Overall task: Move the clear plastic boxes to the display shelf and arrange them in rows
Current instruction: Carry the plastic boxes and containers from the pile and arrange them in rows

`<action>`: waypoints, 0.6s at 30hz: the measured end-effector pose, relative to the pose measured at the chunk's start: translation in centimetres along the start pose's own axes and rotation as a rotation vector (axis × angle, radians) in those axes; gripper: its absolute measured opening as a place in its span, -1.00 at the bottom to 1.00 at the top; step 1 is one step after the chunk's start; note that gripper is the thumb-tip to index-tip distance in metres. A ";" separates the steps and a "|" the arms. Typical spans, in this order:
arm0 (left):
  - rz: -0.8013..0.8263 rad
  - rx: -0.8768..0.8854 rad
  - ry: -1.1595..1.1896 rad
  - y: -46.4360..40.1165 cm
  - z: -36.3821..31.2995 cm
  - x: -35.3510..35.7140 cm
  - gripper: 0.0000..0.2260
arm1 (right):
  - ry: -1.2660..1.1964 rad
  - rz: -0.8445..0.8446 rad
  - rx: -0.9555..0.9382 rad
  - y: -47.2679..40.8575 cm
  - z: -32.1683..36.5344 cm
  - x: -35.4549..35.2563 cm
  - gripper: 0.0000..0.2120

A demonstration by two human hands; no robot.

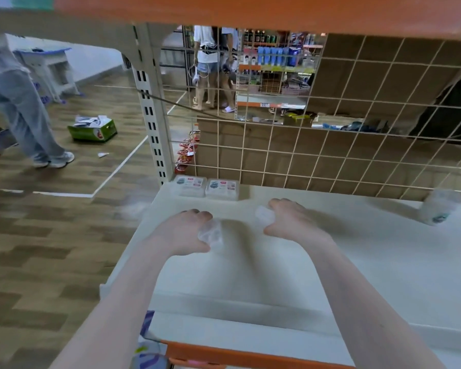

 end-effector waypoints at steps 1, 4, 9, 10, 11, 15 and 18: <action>0.002 0.006 -0.002 -0.1 0.2 0.1 -0.51 | 0.001 0.001 0.002 -0.1 0.0 0.1 -0.53; 0.002 0.015 -0.007 -0.4 0.6 0.3 -0.54 | 0.002 0.008 0.007 -0.2 0.0 0.2 -0.54; 0.000 0.041 -0.014 -0.7 0.4 0.3 -0.63 | 0.011 0.042 -0.012 -0.6 0.4 0.4 -0.49; 0.000 0.045 -0.013 -0.8 0.5 0.4 -0.65 | 0.000 0.046 -0.014 -0.7 0.5 0.4 -0.49; -0.005 0.049 -0.012 -0.9 0.6 0.4 -0.68 | -0.009 0.046 -0.018 -0.7 0.6 0.5 -0.49; -0.014 0.044 0.001 -0.9 0.7 0.4 -0.65 | -0.003 0.045 -0.052 -1.1 1.0 0.6 -0.47; -0.013 0.030 0.003 -0.8 0.5 0.3 -0.59 | -0.051 0.038 -0.062 -1.8 1.0 0.4 -0.38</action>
Point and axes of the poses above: each hand's wrist, its own y-axis away from the middle knuckle, its own x-axis out of the palm, z = x × y, the point moved 6 cm from there along -y, towards the middle knuckle, and after that the axes turned 1 degree about -y, right-handed, at the moved point
